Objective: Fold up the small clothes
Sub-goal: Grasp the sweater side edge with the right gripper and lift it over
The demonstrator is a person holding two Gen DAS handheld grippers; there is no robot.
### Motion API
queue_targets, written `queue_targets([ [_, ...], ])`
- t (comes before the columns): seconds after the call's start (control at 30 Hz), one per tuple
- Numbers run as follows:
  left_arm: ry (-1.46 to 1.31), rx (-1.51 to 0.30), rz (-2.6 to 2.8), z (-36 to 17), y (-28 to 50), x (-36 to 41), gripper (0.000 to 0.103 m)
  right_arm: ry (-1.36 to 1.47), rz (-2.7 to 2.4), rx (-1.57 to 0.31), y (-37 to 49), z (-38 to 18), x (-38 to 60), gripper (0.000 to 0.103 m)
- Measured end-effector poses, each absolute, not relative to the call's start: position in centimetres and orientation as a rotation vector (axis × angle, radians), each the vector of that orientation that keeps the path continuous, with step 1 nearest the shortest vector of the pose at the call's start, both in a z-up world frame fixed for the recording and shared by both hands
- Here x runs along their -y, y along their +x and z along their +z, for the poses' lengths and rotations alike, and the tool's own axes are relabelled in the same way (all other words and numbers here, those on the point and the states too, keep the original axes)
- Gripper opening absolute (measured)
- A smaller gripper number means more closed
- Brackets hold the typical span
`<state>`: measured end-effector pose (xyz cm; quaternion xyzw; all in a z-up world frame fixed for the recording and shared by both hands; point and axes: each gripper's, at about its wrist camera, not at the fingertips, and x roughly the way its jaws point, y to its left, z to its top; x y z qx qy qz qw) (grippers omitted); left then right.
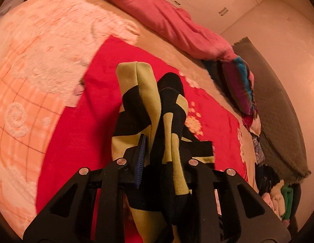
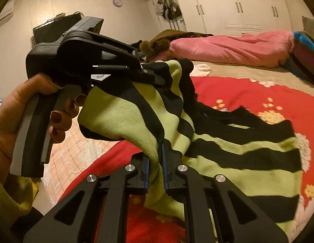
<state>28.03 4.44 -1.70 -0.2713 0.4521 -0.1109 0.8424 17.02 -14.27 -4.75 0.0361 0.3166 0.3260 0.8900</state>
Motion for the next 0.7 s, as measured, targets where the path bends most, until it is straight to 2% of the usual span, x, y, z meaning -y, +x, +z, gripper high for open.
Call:
queue_targets([
  [0.23, -0.513, -0.976, -0.287, -0.9, 28.0, 1.6, 0.015, 0.090, 0.635, -0.669, 15.1, -4.7, 18.2, 0.009],
  [0.7, -0.484, -1.081, -0.316, -4.3, 27.3, 10.3, 0.016, 0.180, 0.568, -0.815, 13.4, -7.0, 23.6, 0.009],
])
